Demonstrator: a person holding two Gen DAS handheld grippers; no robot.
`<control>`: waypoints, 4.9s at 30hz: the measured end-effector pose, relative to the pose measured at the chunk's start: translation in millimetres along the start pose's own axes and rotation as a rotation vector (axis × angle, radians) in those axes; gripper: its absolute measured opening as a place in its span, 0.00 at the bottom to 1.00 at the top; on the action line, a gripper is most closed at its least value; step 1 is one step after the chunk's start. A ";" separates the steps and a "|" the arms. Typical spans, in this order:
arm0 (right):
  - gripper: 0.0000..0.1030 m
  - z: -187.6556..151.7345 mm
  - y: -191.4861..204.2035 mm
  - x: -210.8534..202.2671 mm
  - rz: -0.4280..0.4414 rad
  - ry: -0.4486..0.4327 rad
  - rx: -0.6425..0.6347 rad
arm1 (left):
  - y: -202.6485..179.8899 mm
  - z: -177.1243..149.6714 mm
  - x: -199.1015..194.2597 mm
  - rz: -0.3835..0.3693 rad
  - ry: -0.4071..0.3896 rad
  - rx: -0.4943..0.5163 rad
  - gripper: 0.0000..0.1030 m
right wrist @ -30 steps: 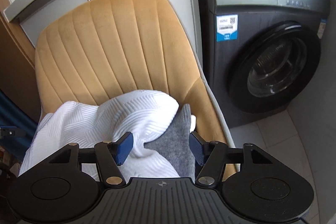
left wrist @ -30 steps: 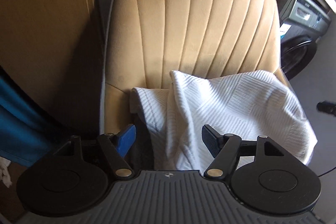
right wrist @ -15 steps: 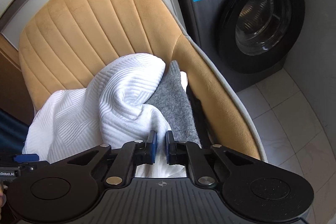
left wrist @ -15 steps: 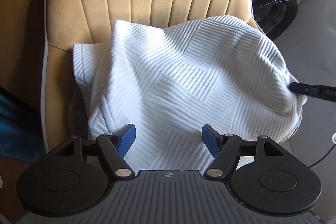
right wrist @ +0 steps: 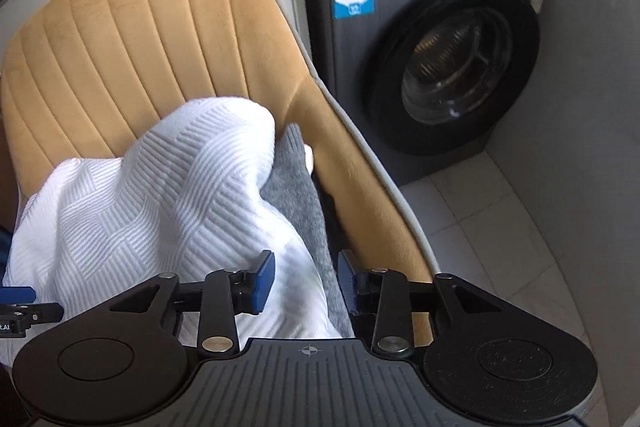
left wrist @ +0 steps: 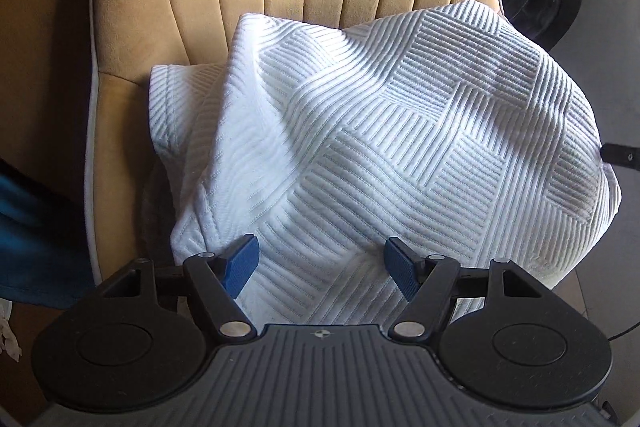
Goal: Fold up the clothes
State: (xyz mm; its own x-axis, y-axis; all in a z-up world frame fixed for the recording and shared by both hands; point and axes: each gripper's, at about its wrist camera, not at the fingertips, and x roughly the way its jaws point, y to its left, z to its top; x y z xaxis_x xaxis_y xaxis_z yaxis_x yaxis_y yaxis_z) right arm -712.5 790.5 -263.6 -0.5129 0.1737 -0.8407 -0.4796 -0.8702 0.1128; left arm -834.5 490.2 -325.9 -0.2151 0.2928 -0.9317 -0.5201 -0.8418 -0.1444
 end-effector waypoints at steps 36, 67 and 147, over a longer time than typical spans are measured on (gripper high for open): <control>0.99 13.4 37.2 6.0 -0.014 0.083 -0.079 | -22.7 1.7 -25.7 0.163 -0.012 -0.083 0.99; 0.99 -130.7 129.2 -197.9 -0.138 -0.050 -0.016 | -22.9 -136.0 -183.4 0.102 -0.108 -0.001 0.99; 0.99 -159.3 40.5 -226.9 0.002 0.007 -0.088 | -119.3 -174.7 -216.0 0.163 -0.102 -0.160 0.99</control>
State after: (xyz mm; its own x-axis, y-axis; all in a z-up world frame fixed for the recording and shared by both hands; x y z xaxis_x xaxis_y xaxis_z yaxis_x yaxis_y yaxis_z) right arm -502.2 642.4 -152.7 -0.5083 0.1689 -0.8445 -0.4142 -0.9077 0.0677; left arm -581.6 448.2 -165.7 -0.3718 0.1842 -0.9098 -0.3359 -0.9404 -0.0531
